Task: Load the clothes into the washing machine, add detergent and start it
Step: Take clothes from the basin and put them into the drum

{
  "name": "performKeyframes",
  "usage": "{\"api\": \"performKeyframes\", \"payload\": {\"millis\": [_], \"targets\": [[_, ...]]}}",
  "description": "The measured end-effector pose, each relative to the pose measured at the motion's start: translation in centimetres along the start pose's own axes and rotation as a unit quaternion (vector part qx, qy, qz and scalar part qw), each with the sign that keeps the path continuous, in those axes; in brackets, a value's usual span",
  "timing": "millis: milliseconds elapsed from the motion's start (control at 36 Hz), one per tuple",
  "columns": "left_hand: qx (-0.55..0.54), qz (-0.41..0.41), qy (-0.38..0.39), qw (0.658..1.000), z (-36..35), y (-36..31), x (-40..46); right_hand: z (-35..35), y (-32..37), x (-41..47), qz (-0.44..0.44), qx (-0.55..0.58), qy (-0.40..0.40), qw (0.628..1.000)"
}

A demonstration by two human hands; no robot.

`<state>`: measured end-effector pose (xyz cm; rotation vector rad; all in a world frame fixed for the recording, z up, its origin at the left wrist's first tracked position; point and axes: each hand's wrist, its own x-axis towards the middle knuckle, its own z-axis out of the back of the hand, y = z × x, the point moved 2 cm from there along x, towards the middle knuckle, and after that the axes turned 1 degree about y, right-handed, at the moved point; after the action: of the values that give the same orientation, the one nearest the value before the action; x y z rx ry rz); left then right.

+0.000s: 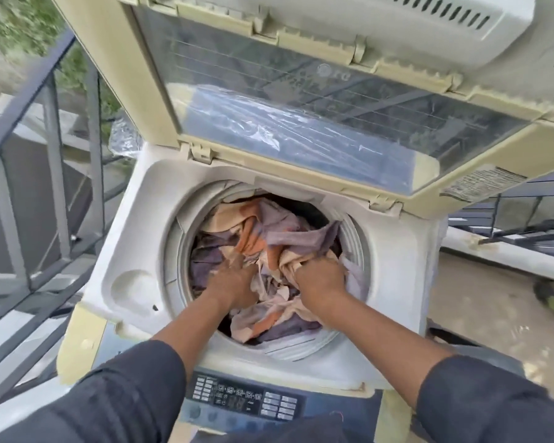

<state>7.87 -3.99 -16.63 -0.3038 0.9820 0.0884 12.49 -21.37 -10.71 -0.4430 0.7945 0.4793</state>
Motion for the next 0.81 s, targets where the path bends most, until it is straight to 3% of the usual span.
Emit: {"api": "performKeyframes", "payload": {"millis": [111, 194, 278, 333, 472, 528, 583, 639, 694, 722, 806], "targets": [[0.008, 0.015, 0.056, 0.998, -0.6, 0.0, -0.2, -1.3, 0.0, 3.5, -0.013, 0.025, 0.031, 0.999], [-0.008, 0.024, 0.063, 0.998, -0.8, 0.4, -0.2, -5.1, -1.0, 6.7, -0.059, 0.149, 0.051, 0.986], [-0.035, 0.024, 0.062, 0.997, -1.0, 1.3, 0.1, -11.0, -1.4, 11.6, 0.010, 0.138, 0.164, 0.977], [-0.033, 0.018, 0.064, 0.997, -1.7, 1.8, 0.4, -10.2, -1.5, 10.5, -0.006, 0.211, 0.239, 0.948], [-0.051, 0.020, 0.064, 0.996, -1.6, 1.2, 0.7, -1.6, -2.0, 5.0, -0.031, 0.359, 0.256, 0.897], [-0.139, 0.046, 0.009, 0.989, -0.3, 0.8, 0.5, 1.5, -2.9, 5.2, -0.065, 0.460, 0.156, 0.872], [-0.216, 0.074, -0.115, 0.967, 1.0, 0.9, 0.6, 3.2, -4.3, 5.9, -0.107, 0.567, -0.045, 0.815], [-0.225, 0.078, -0.264, 0.935, 2.1, 1.0, 0.5, 3.8, -5.2, 5.7, -0.158, 0.599, -0.207, 0.757], [-0.189, 0.069, -0.340, 0.919, 2.9, 0.7, 0.6, 3.5, -4.5, 5.4, -0.158, 0.604, -0.289, 0.726], [-0.176, 0.068, -0.354, 0.916, 3.3, 0.4, 0.7, 2.8, -3.6, 5.6, -0.127, 0.595, -0.300, 0.735], [-0.145, 0.033, -0.343, 0.927, 3.9, -0.6, 1.3, 0.5, -0.6, 5.6, 0.025, 0.390, -0.312, 0.866]]}}
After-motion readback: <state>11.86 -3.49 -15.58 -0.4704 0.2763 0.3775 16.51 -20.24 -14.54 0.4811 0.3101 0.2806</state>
